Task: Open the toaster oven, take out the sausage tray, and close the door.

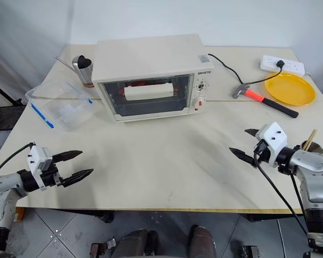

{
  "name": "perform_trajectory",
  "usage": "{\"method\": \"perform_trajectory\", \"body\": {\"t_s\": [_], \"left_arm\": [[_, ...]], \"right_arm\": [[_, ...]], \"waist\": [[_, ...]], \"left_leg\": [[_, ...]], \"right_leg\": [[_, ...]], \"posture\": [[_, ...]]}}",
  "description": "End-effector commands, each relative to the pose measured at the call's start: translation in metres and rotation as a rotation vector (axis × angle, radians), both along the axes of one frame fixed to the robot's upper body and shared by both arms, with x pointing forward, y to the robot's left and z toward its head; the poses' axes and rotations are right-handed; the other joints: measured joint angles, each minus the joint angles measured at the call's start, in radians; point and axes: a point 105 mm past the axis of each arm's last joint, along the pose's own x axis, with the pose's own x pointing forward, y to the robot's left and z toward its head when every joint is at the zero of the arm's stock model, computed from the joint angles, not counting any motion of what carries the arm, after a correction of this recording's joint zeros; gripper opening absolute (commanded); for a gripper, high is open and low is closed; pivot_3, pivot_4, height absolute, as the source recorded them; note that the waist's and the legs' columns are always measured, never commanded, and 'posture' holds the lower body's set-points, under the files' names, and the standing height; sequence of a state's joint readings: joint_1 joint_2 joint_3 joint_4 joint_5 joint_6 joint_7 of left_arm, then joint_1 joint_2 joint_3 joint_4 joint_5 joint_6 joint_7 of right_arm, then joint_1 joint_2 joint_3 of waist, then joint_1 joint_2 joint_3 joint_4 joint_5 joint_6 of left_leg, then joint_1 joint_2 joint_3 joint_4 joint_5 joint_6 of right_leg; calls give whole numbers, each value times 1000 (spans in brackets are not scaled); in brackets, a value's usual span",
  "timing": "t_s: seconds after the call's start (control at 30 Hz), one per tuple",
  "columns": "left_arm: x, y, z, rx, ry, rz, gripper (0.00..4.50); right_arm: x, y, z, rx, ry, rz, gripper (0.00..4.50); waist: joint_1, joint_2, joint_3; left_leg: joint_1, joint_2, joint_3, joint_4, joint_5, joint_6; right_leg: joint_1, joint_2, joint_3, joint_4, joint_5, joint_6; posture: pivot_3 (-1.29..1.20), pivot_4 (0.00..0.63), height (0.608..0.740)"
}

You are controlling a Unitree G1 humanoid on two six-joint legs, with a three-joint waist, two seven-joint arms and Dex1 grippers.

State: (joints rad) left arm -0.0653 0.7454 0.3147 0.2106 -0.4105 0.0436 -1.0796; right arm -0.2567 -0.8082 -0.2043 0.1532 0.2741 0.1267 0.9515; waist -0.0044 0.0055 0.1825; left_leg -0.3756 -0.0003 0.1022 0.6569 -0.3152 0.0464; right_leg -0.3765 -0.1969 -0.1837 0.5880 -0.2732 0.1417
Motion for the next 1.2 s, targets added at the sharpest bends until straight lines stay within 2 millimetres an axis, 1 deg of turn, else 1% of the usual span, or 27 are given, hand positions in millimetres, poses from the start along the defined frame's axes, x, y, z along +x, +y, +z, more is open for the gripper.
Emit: {"method": "perform_trajectory", "body": {"t_s": [0.03, 0.1, 0.2, 0.3, 0.37, 0.47, 0.6, 0.73, 0.83, 0.97, 1.1, 1.2], "left_arm": [[-2, -2, 4, -4, 10, -21, 4464], [1, 0, 4, 16, 20, 15, 4464], [10, -1, 19, -43, -24, 48, 4464], [17, -3, 31, -96, -48, 66, 4464], [25, -6, 45, -113, -147, 77, 4464], [32, -12, 53, -159, -146, 72, 4464], [31, -18, 71, -222, -219, 47, 4464], [30, -18, 84, -269, -268, 49, 4464], [26, -20, 91, -290, -301, 38, 4464], [19, -24, 97, -298, -312, 22, 4464], [17, -25, 103, -307, -332, 30, 4464], [15, -27, 107, -311, -340, 33, 4464]], "right_arm": [[-2, 3, 16, -44, -58, 33, 4500], [-1, 9, 18, -51, -54, 52, 4500], [2, 28, 23, -56, -34, 122, 4500], [8, 42, 28, -64, -24, 164, 4500], [18, 58, 37, -29, -35, 209, 4500], [37, 80, 51, 11, -59, 247, 4500], [61, 116, 76, 63, -118, 341, 4500], [73, 138, 91, 77, -140, 417, 4500], [76, 159, 102, 72, -149, 503, 4500], [74, 179, 113, 54, -157, 605, 4500], [71, 194, 123, 59, -182, 681, 4500], [65, 201, 130, 67, -198, 736, 4500]], "waist": [[0, 0, 0], [0, 0, 0], [-1, 0, 0], [0, 0, 0], [0, 0, 0], [-5, -1, 1], [-23, -1, 1], [-27, -2, 2], [-27, -1, 2], [-27, -1, 2], [-27, -1, 2], [-29, -1, 3]], "left_leg": [[0, 0, 0, 0, 0, 0], [0, 0, 0, 0, 0, 0], [0, 0, 0, 0, 0, 0], [0, 1, 0, 2, 0, 0], [0, 1, 0, 2, 0, 0], [0, 1, 0, 2, 0, -1], [0, 1, 0, 3, 0, -1], [-1, 1, -1, 3, 0, -1], [-1, 1, -2, 3, 0, -2], [-1, 1, -2, 3, 0, -2], [-1, 2, -2, 4, 0, -2], [-1, 2, -2, 4, -1, -2]], "right_leg": [[0, 0, 0, 0, 0, 0], [0, 0, 0, 0, 0, 0], [0, 0, 0, 0, 0, 0], [0, 0, 1, 1, 0, 0], [0, 0, 1, 1, 0, 0], [0, 1, 1, 1, 0, 0], [0, 2, 1, 2, 0, 0], [0, 2, 0, 3, 0, 0], [0, 2, 0, 3, 0, 0], [0, 3, 0, 3, 0, 0], [0, 3, 1, 3, 0, 0], [0, 4, 1, 3, 0, 0]], "posture": [[0, 150, 740], [0, 150, 740], [0, 150, 740], [0, 150, 740], [0, 150, 740], [0, 150, 740], [0, 150, 740], [0, 150, 740], [0, 150, 740], [0, 150, 740], [0, 150, 740], [0, 150, 740]]}}
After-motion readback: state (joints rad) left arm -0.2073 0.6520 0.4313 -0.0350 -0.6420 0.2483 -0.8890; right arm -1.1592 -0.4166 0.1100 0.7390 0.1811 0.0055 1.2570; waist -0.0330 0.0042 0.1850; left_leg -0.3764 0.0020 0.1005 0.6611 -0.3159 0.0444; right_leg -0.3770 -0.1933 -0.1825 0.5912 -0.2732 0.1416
